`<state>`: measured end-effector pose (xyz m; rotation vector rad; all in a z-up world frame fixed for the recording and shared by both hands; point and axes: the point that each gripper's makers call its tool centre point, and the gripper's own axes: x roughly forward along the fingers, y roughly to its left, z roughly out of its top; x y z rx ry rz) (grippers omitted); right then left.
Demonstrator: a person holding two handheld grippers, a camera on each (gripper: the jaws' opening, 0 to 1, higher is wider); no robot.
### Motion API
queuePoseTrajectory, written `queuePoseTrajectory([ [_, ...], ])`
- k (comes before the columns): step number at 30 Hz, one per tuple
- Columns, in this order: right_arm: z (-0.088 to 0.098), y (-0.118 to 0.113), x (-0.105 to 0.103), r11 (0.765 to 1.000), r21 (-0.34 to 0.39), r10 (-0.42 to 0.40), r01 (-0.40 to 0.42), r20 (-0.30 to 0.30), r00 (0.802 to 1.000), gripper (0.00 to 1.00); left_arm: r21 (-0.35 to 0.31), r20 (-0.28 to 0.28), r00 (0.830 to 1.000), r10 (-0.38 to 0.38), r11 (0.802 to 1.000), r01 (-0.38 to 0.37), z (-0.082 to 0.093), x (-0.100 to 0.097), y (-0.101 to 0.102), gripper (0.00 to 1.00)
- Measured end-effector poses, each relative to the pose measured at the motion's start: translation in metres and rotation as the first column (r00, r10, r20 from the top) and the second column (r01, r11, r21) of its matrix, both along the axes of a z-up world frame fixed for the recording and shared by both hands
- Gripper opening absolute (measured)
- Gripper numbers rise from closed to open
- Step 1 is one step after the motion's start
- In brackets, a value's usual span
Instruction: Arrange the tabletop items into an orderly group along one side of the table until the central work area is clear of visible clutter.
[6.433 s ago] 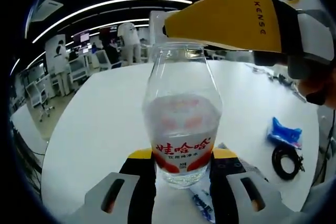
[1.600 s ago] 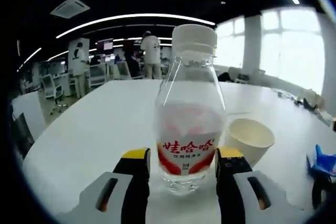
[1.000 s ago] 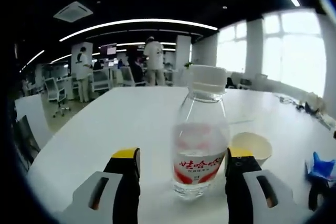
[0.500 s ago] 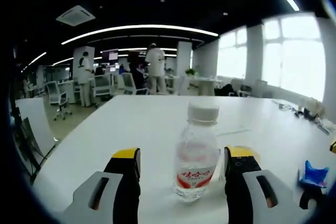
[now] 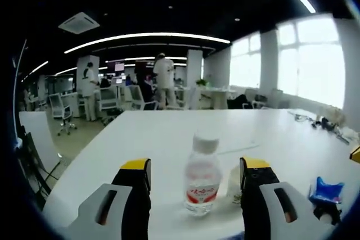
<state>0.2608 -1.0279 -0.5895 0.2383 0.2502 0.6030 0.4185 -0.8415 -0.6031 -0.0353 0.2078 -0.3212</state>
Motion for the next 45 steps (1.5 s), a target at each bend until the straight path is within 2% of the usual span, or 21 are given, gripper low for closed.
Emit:
queuePoseTrajectory([
  [11, 0.016, 0.004, -0.017, 1.0, 0.003, 0.027, -0.028, 0.032, 0.999, 0.0, 0.03, 0.017, 0.999, -0.032, 0.999, 0.032, 0.014, -0.025, -0.002, 0.61],
  [24, 0.03, 0.006, -0.03, 0.999, 0.017, 0.034, -0.035, 0.052, 0.998, 0.0, 0.046, 0.028, 0.999, -0.033, 0.998, 0.032, 0.03, -0.042, -0.001, 0.58],
  [30, 0.039, -0.001, -0.04, 0.999, 0.027, 0.021, -0.023, 0.063, 0.998, 0.0, 0.067, 0.034, 0.999, -0.03, 0.997, 0.028, 0.034, -0.051, 0.0, 0.56],
  [36, 0.045, -0.004, -0.045, 1.0, 0.023, 0.02, -0.021, 0.07, 0.997, 0.0, 0.057, 0.047, 0.998, -0.032, 0.998, 0.029, 0.041, -0.055, 0.0, 0.55],
  [45, 0.05, -0.001, -0.055, 1.0, 0.029, 0.008, -0.01, 0.068, 0.998, 0.0, 0.039, 0.03, 0.997, -0.075, 0.996, 0.074, 0.034, -0.059, -0.005, 0.56],
])
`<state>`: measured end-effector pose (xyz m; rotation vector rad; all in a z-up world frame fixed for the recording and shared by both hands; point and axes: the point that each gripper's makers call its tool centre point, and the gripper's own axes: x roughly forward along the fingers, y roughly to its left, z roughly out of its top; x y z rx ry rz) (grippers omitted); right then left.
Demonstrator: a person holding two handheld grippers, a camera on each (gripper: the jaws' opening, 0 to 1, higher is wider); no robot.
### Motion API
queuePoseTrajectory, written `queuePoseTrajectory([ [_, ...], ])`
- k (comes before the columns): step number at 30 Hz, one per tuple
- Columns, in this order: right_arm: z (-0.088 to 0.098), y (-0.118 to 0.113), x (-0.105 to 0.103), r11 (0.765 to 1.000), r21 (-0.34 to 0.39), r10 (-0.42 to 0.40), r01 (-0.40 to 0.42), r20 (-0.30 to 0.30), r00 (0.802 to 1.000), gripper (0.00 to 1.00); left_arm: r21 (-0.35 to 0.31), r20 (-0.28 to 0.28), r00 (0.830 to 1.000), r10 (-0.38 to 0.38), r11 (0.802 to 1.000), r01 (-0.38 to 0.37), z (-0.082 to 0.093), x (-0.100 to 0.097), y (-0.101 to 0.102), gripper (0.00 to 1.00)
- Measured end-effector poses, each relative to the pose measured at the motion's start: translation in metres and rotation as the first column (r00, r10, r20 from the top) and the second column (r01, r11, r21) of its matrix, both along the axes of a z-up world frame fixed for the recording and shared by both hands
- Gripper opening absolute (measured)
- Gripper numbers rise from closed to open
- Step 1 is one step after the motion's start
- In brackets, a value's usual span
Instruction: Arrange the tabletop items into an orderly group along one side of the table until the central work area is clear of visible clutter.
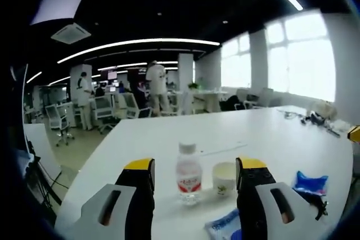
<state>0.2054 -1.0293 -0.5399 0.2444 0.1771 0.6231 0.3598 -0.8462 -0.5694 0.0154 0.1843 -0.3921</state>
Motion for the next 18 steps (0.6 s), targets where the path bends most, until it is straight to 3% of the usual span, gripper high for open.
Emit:
queuePoseTrajectory([
  [5, -0.003, 0.001, -0.005, 1.0, 0.007, -0.002, 0.002, -0.023, 1.0, 0.01, 0.008, -0.014, 0.998, -0.058, 0.998, 0.058, -0.008, -0.002, -0.01, 0.55],
  [11, -0.009, 0.006, -0.009, 0.996, 0.086, 0.004, 0.005, -0.098, 0.995, 0.06, 0.001, -0.083, 0.986, -0.147, 0.989, 0.148, -0.03, -0.007, -0.024, 0.54],
  [16, -0.014, 0.011, -0.012, 0.995, 0.099, 0.018, -0.006, -0.127, 0.992, 0.09, 0.01, -0.117, 0.976, -0.185, 0.982, 0.187, -0.043, -0.01, -0.03, 0.54],
  [18, -0.016, 0.016, -0.013, 0.985, 0.17, 0.028, 0.002, -0.173, 0.984, 0.12, 0.034, -0.132, 0.968, -0.211, 0.975, 0.218, -0.049, -0.012, -0.033, 0.54],
])
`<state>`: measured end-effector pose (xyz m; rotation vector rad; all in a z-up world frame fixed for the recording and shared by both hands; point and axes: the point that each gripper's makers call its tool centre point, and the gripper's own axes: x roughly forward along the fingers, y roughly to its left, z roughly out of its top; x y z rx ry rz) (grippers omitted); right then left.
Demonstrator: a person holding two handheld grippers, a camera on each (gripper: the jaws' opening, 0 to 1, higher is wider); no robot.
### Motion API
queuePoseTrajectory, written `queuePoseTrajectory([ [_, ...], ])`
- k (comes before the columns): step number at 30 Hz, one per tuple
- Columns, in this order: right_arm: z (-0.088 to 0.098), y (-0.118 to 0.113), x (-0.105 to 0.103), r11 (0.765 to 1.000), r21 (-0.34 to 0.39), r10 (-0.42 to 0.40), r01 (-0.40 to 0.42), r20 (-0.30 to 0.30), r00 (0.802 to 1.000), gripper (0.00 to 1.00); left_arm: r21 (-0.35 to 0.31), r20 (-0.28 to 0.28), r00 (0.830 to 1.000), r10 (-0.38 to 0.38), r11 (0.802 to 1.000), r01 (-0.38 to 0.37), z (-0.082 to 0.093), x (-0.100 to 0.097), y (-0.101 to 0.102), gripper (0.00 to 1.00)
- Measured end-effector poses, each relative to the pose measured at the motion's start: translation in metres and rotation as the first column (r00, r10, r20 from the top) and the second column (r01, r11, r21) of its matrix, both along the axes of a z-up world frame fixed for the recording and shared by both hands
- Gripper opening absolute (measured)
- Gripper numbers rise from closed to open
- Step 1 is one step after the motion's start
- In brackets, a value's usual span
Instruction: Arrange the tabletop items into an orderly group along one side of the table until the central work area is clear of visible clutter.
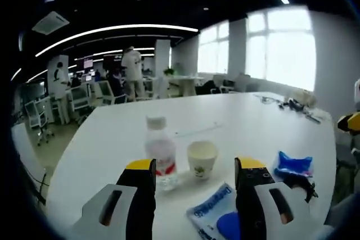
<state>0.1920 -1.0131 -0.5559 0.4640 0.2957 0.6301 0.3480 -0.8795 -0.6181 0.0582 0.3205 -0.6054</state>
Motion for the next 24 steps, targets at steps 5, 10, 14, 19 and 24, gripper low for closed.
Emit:
queuePoseTrajectory([
  [5, -0.013, 0.01, -0.005, 0.995, 0.101, -0.008, 0.018, -0.103, 0.995, 0.17, 0.013, -0.065, 0.996, -0.057, 0.998, 0.058, -0.018, -0.002, -0.006, 0.52],
  [10, -0.035, 0.024, -0.016, 0.985, 0.169, 0.017, 0.024, -0.235, 0.972, 0.19, 0.049, -0.148, 0.977, -0.151, 0.986, 0.16, -0.04, -0.006, -0.013, 0.5],
  [14, -0.054, 0.031, -0.024, 0.965, 0.252, 0.021, 0.077, -0.365, 0.931, 0.21, 0.048, -0.183, 0.968, -0.173, 0.982, 0.185, -0.051, -0.002, -0.013, 0.48],
  [19, -0.067, 0.036, -0.028, 0.952, 0.289, 0.035, 0.101, -0.432, 0.901, 0.21, 0.069, -0.211, 0.956, -0.205, 0.972, 0.224, -0.061, -0.004, -0.016, 0.48],
  [24, -0.079, 0.048, -0.032, 0.931, 0.34, 0.067, 0.132, -0.515, 0.854, 0.24, 0.078, -0.254, 0.939, -0.232, 0.963, 0.259, -0.074, -0.005, -0.018, 0.48],
])
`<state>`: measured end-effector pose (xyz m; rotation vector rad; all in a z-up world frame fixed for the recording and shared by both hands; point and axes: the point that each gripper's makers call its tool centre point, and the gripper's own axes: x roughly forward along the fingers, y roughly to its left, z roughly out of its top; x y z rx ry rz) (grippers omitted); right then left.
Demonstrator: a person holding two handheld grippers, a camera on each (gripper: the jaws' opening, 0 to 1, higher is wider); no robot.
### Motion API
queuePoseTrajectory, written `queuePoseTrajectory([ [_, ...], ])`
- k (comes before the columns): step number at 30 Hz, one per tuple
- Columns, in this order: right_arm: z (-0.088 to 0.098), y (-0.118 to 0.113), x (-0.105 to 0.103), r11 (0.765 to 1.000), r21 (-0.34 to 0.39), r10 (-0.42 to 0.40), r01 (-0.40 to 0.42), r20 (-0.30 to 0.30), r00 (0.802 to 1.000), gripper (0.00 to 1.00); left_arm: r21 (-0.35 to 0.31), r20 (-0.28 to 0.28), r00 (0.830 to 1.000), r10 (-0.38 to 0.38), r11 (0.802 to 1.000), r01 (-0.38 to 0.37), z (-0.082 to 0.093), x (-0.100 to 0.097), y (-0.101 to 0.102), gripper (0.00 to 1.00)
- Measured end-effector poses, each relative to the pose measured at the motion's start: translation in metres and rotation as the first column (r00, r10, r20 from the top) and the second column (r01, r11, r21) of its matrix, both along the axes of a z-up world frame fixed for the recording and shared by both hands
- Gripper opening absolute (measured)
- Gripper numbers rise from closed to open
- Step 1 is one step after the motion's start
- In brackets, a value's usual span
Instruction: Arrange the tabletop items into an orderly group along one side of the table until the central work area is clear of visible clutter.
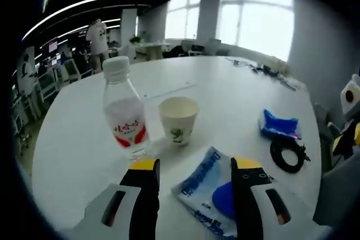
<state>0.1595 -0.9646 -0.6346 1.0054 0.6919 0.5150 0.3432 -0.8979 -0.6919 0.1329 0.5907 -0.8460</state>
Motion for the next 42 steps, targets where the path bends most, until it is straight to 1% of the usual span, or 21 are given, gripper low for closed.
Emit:
queuePoseTrajectory([
  [4, -0.011, 0.01, -0.008, 1.0, -0.01, 0.03, -0.03, -0.043, 0.999, 0.24, 0.005, -0.031, 0.999, -0.01, 1.0, 0.011, -0.01, -0.001, -0.002, 0.48],
  [6, -0.018, 0.015, -0.012, 0.999, 0.007, 0.039, -0.038, -0.077, 0.996, 0.24, 0.012, -0.037, 0.999, -0.015, 1.0, 0.016, -0.014, -0.001, -0.002, 0.48],
  [7, -0.02, 0.015, -0.013, 0.999, 0.01, 0.038, -0.038, -0.083, 0.996, 0.24, 0.011, -0.042, 0.999, -0.015, 1.0, 0.016, -0.015, -0.001, -0.002, 0.48],
  [8, -0.024, 0.016, -0.014, 0.999, 0.023, 0.033, -0.031, -0.106, 0.994, 0.24, 0.004, -0.052, 0.999, -0.012, 1.0, 0.012, -0.017, 0.0, -0.001, 0.48],
  [11, -0.033, 0.018, -0.018, 0.998, 0.055, 0.025, -0.017, -0.154, 0.988, 0.26, 0.005, -0.057, 0.998, -0.014, 1.0, 0.014, -0.019, 0.002, 0.0, 0.48],
  [13, -0.04, 0.02, -0.022, 0.997, 0.074, 0.029, -0.015, -0.193, 0.981, 0.26, -0.008, -0.07, 0.997, -0.013, 1.0, 0.012, -0.019, 0.002, -0.001, 0.48],
  [15, -0.047, 0.02, -0.024, 0.996, 0.084, 0.015, 0.004, -0.228, 0.973, 0.26, -0.032, -0.094, 0.996, -0.012, 0.999, 0.009, -0.019, 0.003, -0.002, 0.48],
  [19, -0.059, 0.025, -0.029, 0.995, 0.095, 0.016, 0.011, -0.278, 0.961, 0.26, -0.006, -0.104, 0.994, -0.031, 1.0, 0.031, -0.026, 0.002, -0.002, 0.48],
  [21, -0.064, 0.029, -0.029, 0.994, 0.106, 0.027, 0.006, -0.301, 0.953, 0.27, -0.008, -0.115, 0.993, -0.039, 0.999, 0.038, -0.029, 0.001, -0.003, 0.48],
  [24, -0.077, 0.032, -0.031, 0.996, 0.086, 0.027, 0.002, -0.336, 0.942, 0.27, -0.02, -0.14, 0.99, -0.033, 0.999, 0.03, -0.033, 0.001, -0.004, 0.48],
  [27, -0.085, 0.036, -0.031, 0.996, 0.086, 0.027, 0.004, -0.355, 0.935, 0.27, -0.016, -0.147, 0.989, -0.034, 0.999, 0.032, -0.036, 0.0, -0.005, 0.47],
  [29, -0.086, 0.04, -0.029, 0.994, 0.107, 0.022, 0.018, -0.367, 0.93, 0.26, -0.01, -0.156, 0.987, -0.036, 0.999, 0.035, -0.038, 0.0, -0.006, 0.46],
  [32, -0.087, 0.042, -0.025, 0.994, 0.104, 0.021, 0.018, -0.361, 0.932, 0.26, -0.004, -0.161, 0.986, -0.045, 0.999, 0.045, -0.04, -0.001, -0.006, 0.45],
  [35, -0.092, 0.046, -0.026, 0.995, 0.095, 0.033, 0.002, -0.367, 0.93, 0.26, -0.002, -0.19, 0.981, -0.042, 0.999, 0.042, -0.047, -0.001, -0.005, 0.44],
  [39, -0.1, 0.043, -0.026, 0.996, 0.088, 0.005, 0.03, -0.373, 0.928, 0.26, 0.002, -0.196, 0.98, -0.029, 1.0, 0.03, -0.049, 0.0, -0.003, 0.46],
  [40, -0.103, 0.042, -0.026, 0.995, 0.087, -0.004, 0.04, -0.38, 0.925, 0.26, -0.005, -0.207, 0.978, -0.032, 0.999, 0.032, -0.05, -0.001, -0.003, 0.46],
  [42, -0.107, 0.04, -0.024, 0.994, 0.091, -0.022, 0.063, -0.399, 0.917, 0.26, 0.0, -0.212, 0.977, -0.032, 0.999, 0.033, -0.051, -0.002, -0.002, 0.46],
])
